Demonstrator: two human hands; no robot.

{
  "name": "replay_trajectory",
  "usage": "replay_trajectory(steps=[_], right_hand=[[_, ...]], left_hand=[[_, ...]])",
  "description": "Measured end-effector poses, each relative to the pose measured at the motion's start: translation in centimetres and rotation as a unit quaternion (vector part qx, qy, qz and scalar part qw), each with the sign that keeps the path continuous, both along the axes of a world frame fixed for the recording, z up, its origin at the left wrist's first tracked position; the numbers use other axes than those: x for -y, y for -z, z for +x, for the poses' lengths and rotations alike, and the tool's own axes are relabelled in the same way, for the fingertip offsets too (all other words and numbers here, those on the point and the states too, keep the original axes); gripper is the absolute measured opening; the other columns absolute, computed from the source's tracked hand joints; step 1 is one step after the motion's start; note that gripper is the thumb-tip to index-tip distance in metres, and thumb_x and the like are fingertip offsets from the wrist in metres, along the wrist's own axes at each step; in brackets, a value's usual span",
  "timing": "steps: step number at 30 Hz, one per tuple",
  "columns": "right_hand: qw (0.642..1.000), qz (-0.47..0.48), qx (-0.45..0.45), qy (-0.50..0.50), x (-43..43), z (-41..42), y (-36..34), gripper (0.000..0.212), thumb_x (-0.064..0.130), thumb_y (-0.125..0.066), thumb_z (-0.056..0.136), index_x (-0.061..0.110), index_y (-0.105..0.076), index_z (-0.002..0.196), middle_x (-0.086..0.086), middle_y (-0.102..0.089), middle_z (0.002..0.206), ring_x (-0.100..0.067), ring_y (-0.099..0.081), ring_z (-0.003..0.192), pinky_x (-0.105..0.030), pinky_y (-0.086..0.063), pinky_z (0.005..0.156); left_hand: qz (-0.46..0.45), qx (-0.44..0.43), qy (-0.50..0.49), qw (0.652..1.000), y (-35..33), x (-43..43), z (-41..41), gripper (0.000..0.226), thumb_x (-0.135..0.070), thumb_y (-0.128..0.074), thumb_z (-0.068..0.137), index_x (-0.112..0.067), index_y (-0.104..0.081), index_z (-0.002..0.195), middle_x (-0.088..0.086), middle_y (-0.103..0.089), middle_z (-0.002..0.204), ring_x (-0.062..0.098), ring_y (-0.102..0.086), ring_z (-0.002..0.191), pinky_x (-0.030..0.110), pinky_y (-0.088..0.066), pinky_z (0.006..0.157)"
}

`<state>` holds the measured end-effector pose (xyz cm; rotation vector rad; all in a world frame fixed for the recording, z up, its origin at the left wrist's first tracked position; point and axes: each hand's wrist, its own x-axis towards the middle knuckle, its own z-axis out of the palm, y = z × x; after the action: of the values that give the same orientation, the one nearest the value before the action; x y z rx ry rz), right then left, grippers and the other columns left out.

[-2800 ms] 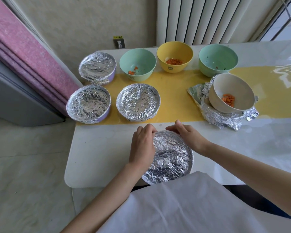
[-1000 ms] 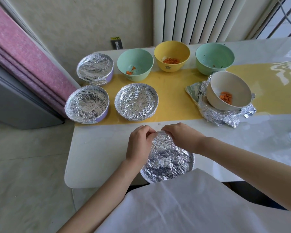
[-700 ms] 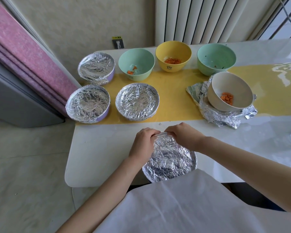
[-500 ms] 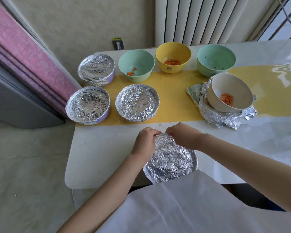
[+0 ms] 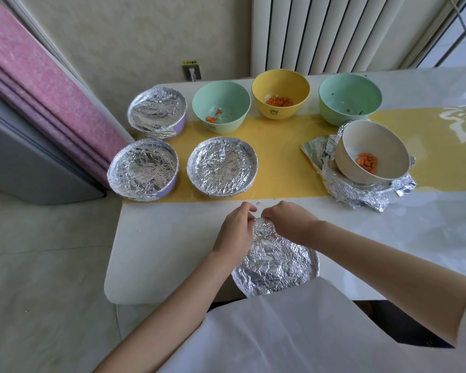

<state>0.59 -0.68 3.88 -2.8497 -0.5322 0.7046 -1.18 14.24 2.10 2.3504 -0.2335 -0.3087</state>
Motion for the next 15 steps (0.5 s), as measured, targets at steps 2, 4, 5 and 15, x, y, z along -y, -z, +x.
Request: replay_trajectory(steps=[2,4,5,15], right_hand=[[1.0,-0.003,-0.018,0.0,0.0,0.5,0.1,0.029,-0.003,-0.04,0.088,0.009,-0.06,0.104,-0.012,-0.061,0.091,-0.023,-0.046,0.073,-0.029,-0.035,0.062],[0.999,0.001,-0.037,0.001,0.0,0.9,0.4,0.028,-0.002,-0.039,0.089,0.009,-0.061,0.104,-0.012,-0.061,0.092,-0.025,-0.05,0.076,-0.03,-0.039,0.063],[0.999,0.006,-0.043,0.001,-0.1,1.0,0.6,0.028,0.0,-0.039,0.09,0.01,-0.061,0.105,-0.011,-0.063,0.095,-0.026,-0.054,0.079,-0.031,-0.042,0.065],[0.998,0.043,-0.022,-0.032,-0.1,0.8,1.2,0.034,-0.001,-0.04,0.092,0.012,-0.059,0.117,-0.01,-0.066,0.106,-0.029,-0.061,0.097,-0.03,-0.043,0.073]], left_hand=[[-0.027,-0.004,-0.039,0.999,0.4,-0.4,-0.8,0.019,-0.006,-0.052,0.093,-0.007,-0.058,0.111,0.003,-0.064,0.098,0.013,-0.059,0.087,0.025,-0.047,0.079],[-0.042,-0.014,-0.074,0.996,0.7,-0.7,-1.6,0.016,-0.009,-0.051,0.094,-0.007,-0.063,0.104,0.0,-0.063,0.075,0.002,-0.057,0.061,0.016,-0.042,0.062],[-0.046,-0.018,-0.086,0.995,0.8,-0.8,-1.9,0.016,-0.008,-0.049,0.095,-0.006,-0.064,0.1,-0.002,-0.058,0.062,0.001,-0.054,0.05,0.012,-0.037,0.054],[-0.03,-0.02,-0.115,0.993,1.1,-0.3,-2.2,0.022,-0.01,-0.044,0.097,-0.004,-0.065,0.102,0.014,-0.062,0.068,0.025,-0.055,0.057,0.026,-0.034,0.057]])
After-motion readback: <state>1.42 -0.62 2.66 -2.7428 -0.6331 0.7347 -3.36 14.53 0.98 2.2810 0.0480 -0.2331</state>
